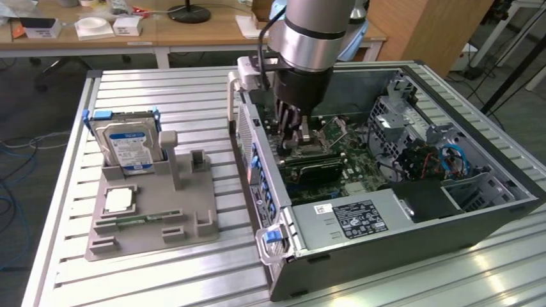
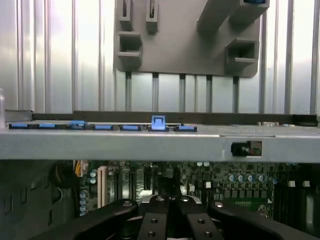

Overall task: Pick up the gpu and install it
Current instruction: 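Press down on the gpu until it lock into place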

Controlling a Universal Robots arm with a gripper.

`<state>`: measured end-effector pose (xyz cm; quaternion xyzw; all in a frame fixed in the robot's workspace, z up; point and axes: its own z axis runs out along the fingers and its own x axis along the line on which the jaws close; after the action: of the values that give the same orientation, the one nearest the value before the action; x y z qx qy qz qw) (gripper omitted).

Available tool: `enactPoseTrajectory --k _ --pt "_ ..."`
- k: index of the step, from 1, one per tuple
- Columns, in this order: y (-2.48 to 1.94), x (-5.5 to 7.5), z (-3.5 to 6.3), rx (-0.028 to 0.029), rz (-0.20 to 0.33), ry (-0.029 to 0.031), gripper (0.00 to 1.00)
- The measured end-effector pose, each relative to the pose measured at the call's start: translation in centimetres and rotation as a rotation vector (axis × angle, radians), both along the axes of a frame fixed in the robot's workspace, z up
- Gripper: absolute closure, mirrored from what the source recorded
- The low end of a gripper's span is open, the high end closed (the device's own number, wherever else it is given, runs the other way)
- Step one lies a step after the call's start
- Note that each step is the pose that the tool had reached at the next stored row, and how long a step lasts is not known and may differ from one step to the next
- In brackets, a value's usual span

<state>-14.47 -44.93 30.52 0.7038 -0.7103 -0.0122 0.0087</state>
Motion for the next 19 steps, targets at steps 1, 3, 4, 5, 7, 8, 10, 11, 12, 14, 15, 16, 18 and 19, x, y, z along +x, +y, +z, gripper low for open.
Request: enactPoseTrajectory --k 1,3,4,5,7,8,10,11,12,14,15,16,18,19 --pt "0.00 0.4 0.00 0.0016 0.000 0.0000 0.89" --pt "0.00 1.3 0.00 0.0064 0.000 0.0000 0.89" --pt "0.00 1.7 0.00 0.0092 0.000 -0.0001 0.89" --pt "0.00 2.2 0.00 0.0120 0.000 0.0000 0.89" --pt "0.00 3.1 0.00 0.0177 0.000 -0.0001 0.89" --pt "0.00 3.6 0.01 0.0205 0.000 -0.0001 0.89" --pt "0.00 4.5 0.04 0.0271 0.000 -0.0001 0.89" --pt "0.00 4.9 0.08 0.0301 0.000 0.0000 0.89" --pt "-0.01 5.4 0.12 0.0331 0.000 0.0001 0.89" --pt "0.00 6.2 0.17 0.0390 0.000 0.0001 0.89" --pt "0.00 6.6 0.21 0.0414 0.000 0.0000 0.89" --pt "0.00 6.9 0.32 0.0440 0.000 0.0001 0.89" --pt "0.00 7.4 0.69 0.0488 0.000 0.0000 0.89" --pt "0.00 7.6 0.90 0.0503 0.000 0.0000 0.89"
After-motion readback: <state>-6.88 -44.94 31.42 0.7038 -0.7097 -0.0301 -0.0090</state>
